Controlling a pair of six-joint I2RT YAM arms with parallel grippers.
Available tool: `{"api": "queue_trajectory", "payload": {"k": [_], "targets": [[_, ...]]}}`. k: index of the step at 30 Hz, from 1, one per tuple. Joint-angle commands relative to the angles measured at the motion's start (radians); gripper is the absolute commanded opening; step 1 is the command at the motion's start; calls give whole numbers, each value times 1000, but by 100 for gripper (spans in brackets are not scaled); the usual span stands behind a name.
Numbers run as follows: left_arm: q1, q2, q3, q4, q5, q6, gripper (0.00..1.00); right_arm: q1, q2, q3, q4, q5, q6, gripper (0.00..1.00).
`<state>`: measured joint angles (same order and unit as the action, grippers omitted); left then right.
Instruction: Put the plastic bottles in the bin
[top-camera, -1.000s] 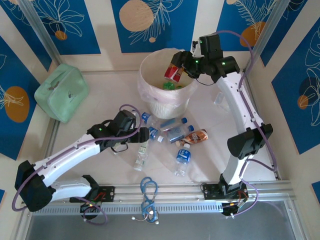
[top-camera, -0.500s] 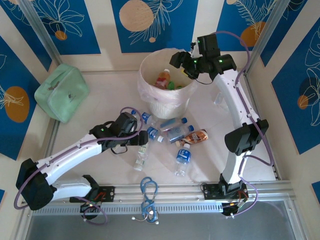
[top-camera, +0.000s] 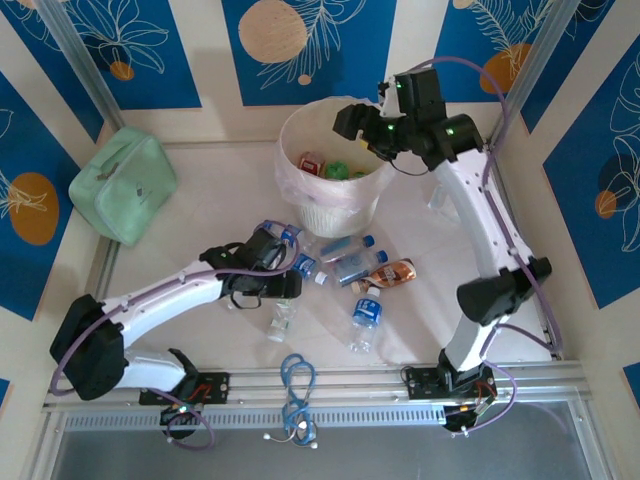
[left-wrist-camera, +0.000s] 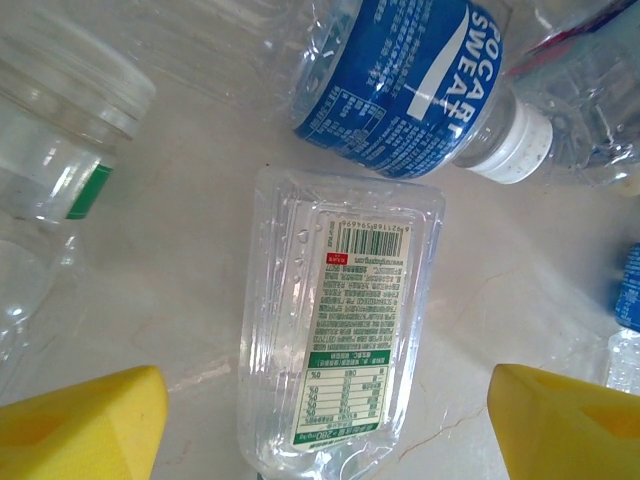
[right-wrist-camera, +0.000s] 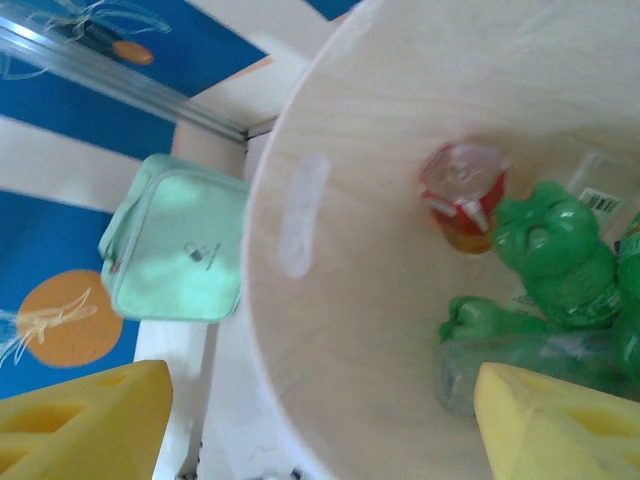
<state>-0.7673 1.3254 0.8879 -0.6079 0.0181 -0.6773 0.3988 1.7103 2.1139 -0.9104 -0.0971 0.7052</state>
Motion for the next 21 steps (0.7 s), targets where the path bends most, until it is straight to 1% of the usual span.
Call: {"api": "queue_trajectory", "payload": {"k": [1,10,15,21], "targets": [[7,28,-18,21,26,25,83,32,-140,-76,2,31,-26,81],[-8,114,-1,48,-5,66,83,131,-397,-404,96,72,11,86],[-21,164,15,39,-29,77,82,199,-480,-537,108,124,38,87],[-35,205,23,48,-20,80,80,255,-541,-648,114,161,72,87]]}}
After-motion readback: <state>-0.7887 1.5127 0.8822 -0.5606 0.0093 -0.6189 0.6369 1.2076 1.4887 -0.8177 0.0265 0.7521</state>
